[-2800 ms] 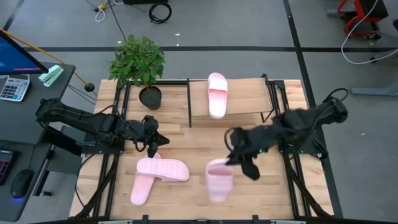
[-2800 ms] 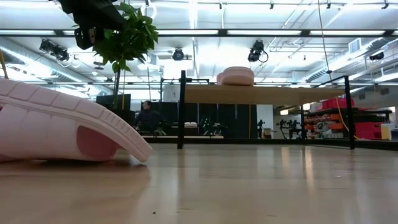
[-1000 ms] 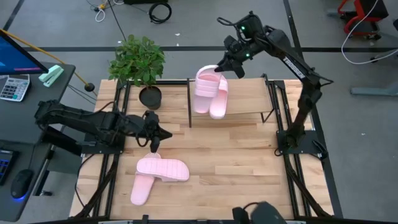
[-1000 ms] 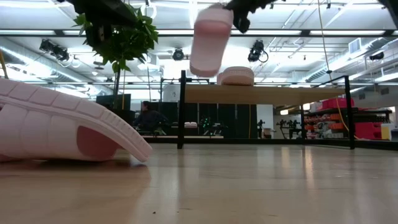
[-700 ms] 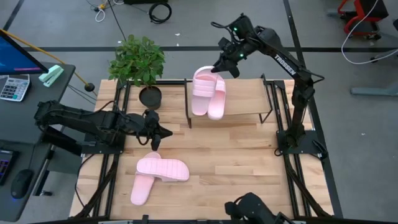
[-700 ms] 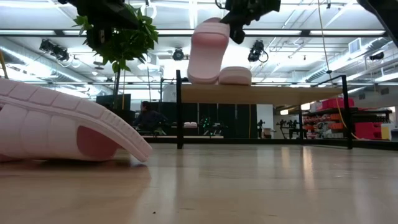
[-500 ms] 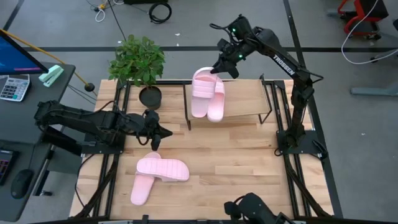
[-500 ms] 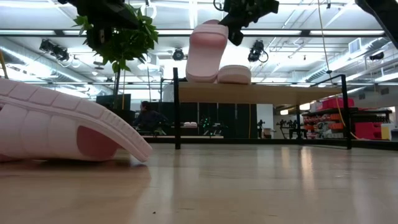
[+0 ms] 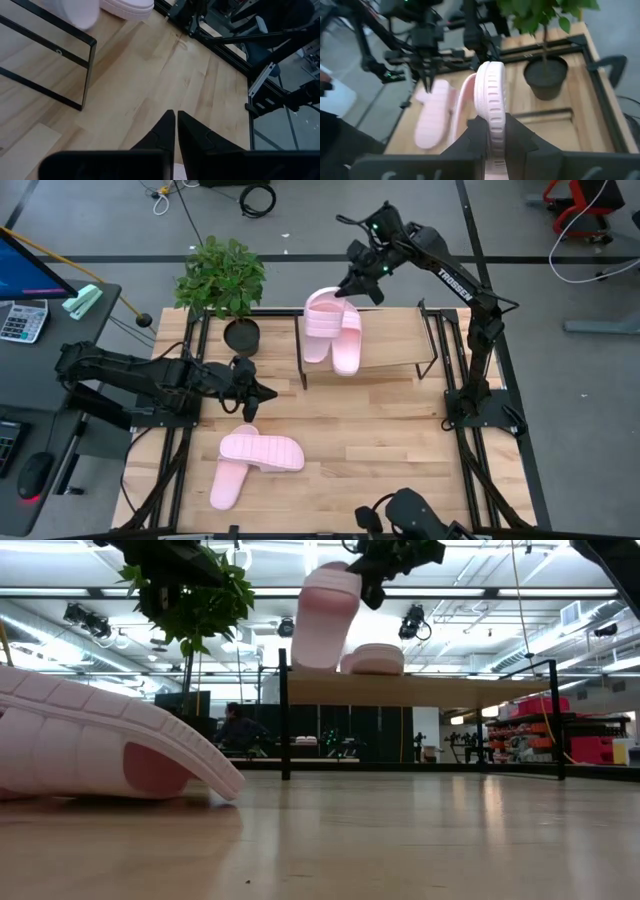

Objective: Pick and place slides into the shelf
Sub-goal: Put the right pink slide on the shelf

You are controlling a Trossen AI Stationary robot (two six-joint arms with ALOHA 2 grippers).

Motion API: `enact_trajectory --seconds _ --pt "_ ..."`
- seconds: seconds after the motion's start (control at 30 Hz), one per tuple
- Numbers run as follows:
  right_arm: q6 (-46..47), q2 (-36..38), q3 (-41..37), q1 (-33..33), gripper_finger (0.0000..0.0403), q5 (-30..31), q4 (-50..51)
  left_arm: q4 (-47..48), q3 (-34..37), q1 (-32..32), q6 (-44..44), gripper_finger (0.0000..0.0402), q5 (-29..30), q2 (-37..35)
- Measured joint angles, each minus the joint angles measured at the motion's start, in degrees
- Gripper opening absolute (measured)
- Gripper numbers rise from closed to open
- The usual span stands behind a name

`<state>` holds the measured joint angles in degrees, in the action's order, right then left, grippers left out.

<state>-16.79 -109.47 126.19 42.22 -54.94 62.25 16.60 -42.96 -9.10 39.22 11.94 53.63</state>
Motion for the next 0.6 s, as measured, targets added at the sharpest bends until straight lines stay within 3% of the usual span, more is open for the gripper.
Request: enact_trajectory --seconds 0.3,0.6 --pt "2.6 0.1 4.7 1.2 0.0041 -6.8 -2.2 0.0 0.0 0.0 0.4 0.0021 0.0 0.0" --pt "3.9 0.0 4.7 2.3 0.0041 -11.8 -0.8 0.0 0.0 0.0 0.7 0.0027 0.0 0.0"
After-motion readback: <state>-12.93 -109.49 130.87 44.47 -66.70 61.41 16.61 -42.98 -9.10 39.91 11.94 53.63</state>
